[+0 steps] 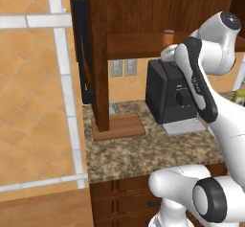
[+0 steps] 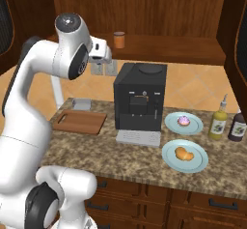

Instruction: From the different types of pastries on the counter, select a croissant and place it on the cutting board. Then retrieve a jar of jam from the cabinet and place it alongside the croissant on the cutting board.

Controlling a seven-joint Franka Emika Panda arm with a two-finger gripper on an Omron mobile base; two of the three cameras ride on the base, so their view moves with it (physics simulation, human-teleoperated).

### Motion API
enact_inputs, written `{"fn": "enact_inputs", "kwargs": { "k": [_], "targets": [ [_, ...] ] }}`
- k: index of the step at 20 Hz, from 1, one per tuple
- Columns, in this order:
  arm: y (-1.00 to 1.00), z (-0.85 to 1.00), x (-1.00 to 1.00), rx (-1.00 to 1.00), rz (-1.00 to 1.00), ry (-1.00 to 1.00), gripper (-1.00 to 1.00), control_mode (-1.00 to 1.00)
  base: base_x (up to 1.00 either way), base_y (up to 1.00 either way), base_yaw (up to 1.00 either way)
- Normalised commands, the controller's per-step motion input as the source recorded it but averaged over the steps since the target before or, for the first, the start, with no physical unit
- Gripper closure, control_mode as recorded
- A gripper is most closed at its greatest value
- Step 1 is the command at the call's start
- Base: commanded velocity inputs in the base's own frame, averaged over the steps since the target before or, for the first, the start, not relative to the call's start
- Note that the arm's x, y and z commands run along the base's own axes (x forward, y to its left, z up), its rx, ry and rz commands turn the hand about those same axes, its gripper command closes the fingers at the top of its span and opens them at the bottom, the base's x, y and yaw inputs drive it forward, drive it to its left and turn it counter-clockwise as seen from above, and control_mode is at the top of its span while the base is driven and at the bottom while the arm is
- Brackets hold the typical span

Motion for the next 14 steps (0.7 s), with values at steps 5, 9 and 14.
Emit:
{"fn": "enact_inputs", "kwargs": {
  "k": [5,9,14],
  "targets": [
    [-0.10,0.20,0.15,0.00,0.01,-0.07,-1.00,-1.00,0.00,0.00,0.00],
    [-0.48,0.68,0.72,0.02,0.00,-0.11,-1.00,-1.00,0.00,0.00,0.00],
    [-0.14,0.19,0.27,0.02,0.03,-0.04,-1.00,-1.00,0.00,0.00,0.00]
  ]
}}
